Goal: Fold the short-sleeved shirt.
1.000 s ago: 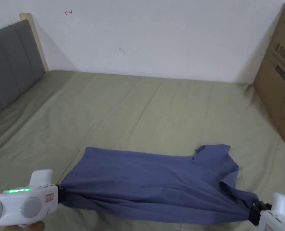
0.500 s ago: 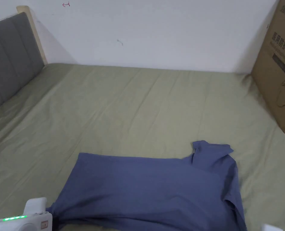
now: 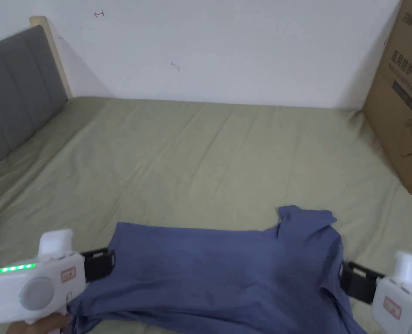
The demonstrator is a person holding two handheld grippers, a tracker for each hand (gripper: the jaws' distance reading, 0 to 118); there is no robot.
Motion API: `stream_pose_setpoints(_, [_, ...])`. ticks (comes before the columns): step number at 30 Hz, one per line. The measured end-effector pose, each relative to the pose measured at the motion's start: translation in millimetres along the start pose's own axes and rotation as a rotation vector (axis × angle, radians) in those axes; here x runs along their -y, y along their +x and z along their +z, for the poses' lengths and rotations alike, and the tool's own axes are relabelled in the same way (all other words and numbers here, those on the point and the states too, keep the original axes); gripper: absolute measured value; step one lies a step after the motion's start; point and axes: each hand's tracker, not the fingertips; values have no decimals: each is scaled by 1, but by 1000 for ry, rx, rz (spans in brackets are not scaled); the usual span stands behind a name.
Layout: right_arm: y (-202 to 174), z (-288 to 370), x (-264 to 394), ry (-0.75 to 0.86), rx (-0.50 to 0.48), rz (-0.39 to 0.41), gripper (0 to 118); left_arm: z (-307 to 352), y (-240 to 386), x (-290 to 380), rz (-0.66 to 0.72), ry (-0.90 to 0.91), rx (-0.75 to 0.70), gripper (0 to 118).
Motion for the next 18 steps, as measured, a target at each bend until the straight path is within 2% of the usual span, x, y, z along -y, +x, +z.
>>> stream_pose_setpoints(6, [-34,35,-54,284,-5,87,102,35,45,-47,-74,296,43,92])
stream_pose_setpoints(10, [-53,49,-66,385,-8,138,102,47,66,-57,-65,433,62,91])
stream_pose_setpoints(14, [-67,55,-66,415,18,171,94,49,81,-55,-80,476,49,86])
stream_pose_setpoints(15, [-69,56,-65,418,19,182,89,50,83,-53,-79,487,70,79])
stream_pose_setpoints(17, [-73,56,-63,424,26,196,51,49,86,-50,-75,491,101,26])
stream_pose_setpoints(18, [-73,56,-62,425,23,196,27,47,88,-49,-76,488,102,1])
